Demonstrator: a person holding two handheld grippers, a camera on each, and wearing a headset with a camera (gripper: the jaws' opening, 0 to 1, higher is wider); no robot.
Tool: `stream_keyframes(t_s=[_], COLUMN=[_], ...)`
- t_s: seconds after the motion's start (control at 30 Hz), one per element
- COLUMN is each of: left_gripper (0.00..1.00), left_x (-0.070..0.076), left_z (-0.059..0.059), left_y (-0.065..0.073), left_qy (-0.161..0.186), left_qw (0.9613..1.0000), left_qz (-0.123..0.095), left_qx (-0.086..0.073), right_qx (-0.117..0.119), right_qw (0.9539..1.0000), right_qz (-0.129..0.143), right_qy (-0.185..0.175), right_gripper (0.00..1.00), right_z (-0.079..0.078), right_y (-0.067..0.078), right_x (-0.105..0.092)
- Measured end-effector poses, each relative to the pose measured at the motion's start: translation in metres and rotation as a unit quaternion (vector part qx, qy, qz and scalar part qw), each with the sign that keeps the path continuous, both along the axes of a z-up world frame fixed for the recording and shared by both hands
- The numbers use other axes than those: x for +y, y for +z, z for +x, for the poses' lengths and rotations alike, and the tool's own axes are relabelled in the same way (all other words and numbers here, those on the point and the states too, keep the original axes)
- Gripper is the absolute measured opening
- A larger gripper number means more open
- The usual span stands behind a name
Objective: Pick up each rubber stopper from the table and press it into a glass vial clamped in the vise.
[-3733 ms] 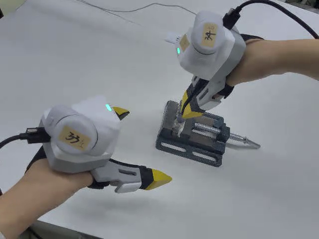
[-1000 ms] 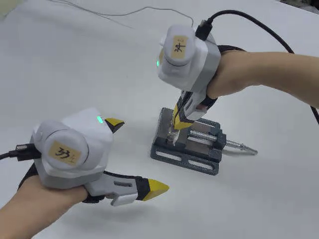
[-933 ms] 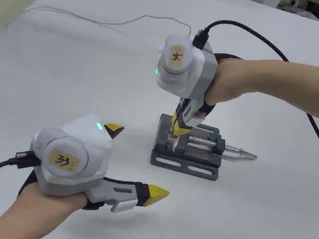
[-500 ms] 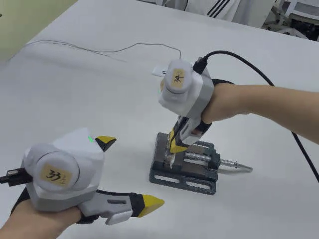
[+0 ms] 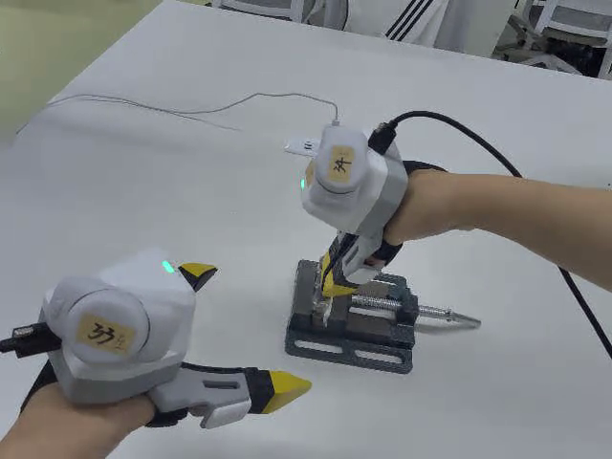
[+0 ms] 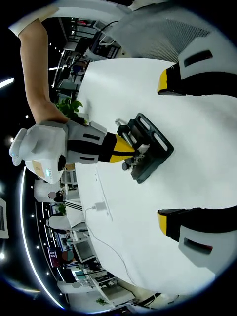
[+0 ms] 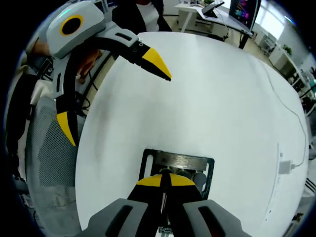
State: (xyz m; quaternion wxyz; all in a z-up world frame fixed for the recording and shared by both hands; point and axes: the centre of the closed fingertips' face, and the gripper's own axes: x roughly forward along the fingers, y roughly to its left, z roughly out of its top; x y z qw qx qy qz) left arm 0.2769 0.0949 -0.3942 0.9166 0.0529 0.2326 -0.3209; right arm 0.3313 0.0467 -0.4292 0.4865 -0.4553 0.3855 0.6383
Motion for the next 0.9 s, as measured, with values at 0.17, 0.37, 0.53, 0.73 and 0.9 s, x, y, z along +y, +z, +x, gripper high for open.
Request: stream_keyframes(t_s=[0.17, 0.37, 0.53, 0.73, 0.9], left_gripper=[0.94, 0.95, 0.95, 0.96, 0.96], left_x=[0.001, 0.002, 0.001, 0.001, 0.000], left_z=[0.000, -0.001, -0.001, 0.000, 0.000], left_y=[-0.003, -0.007, -0.007, -0.007, -0.005], left_qy=[0.001, 0.001, -0.002, -0.004, -0.005], left_qw=[1.0000, 1.0000, 1.0000, 1.0000, 0.9999], left_qz=[0.003, 0.004, 0.005, 0.006, 0.008], left_qx=[0.003, 0.007, 0.006, 0.005, 0.005], right_qx=[-0.009, -0.010, -0.012, 0.001, -0.008], right_qw=[0.9983, 0.9919, 0.9858, 0.9743, 0.9695], right_qz=[0.048, 0.105, 0.131, 0.172, 0.178], right_qy=[-0.033, -0.071, -0.105, -0.145, -0.168], right_gripper=[0.14, 0.44, 0.67, 0.90, 0.99], right_z=[0.004, 0.003, 0.001, -0.006, -0.009], right_y=[0.006, 0.015, 0.012, 0.012, 0.011], right_x=[0.003, -0.002, -0.012, -0.014, -0.022])
